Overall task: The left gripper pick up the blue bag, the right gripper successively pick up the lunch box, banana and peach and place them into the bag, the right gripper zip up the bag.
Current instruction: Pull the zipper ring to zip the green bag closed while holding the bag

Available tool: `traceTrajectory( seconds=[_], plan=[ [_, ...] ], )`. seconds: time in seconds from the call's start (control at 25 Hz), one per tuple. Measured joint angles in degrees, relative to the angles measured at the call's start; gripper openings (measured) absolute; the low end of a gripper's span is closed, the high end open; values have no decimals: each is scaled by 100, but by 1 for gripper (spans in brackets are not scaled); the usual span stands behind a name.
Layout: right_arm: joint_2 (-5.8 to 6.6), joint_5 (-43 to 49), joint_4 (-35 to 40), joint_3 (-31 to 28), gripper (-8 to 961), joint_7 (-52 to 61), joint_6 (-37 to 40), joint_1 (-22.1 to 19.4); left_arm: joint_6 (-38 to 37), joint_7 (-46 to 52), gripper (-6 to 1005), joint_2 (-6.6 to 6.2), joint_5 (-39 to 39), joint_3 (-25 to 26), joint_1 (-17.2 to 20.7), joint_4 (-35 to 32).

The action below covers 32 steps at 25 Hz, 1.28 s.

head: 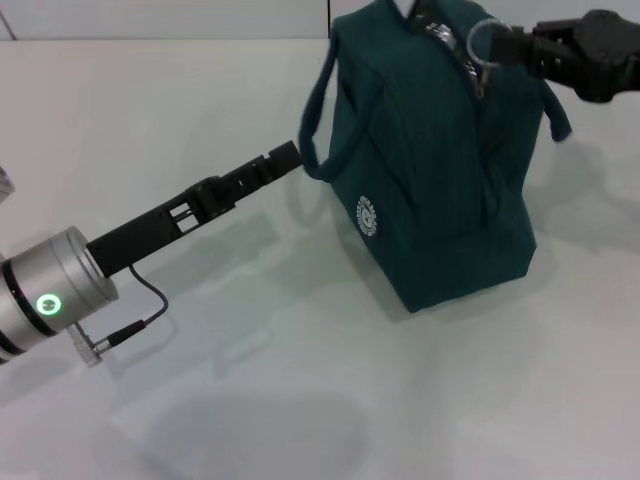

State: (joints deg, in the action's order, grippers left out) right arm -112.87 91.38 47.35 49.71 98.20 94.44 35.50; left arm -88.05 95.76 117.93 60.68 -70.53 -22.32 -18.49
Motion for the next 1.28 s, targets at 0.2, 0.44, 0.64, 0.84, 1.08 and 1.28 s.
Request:
traceTrajectory(
  seconds=[0.2,0.44,0.64,0.84,1.08,1.28],
  plan=[
    [190,40,-170,0,7,489,-85,228,6,-45,896,25,79,-19,-18,-7],
    [158,41,-550,95,7,505,260,548,8,-72,896,35,187,-39,-30,-4],
    [14,50,-548,350,7,488,332,551,-63,-50,896,25,204,-12,-36,-68],
    [-73,53,-578,441,7,464,336,486,-120,-379,896,35,207,-11,57,-255],
    [-152,57,-635,500,7,433,337,435,-388,-472,895,-80,220,-29,54,-267],
    [-222,57,-682,634,7,391,320,429,-637,-433,894,-143,220,-24,44,-270]
  ],
)
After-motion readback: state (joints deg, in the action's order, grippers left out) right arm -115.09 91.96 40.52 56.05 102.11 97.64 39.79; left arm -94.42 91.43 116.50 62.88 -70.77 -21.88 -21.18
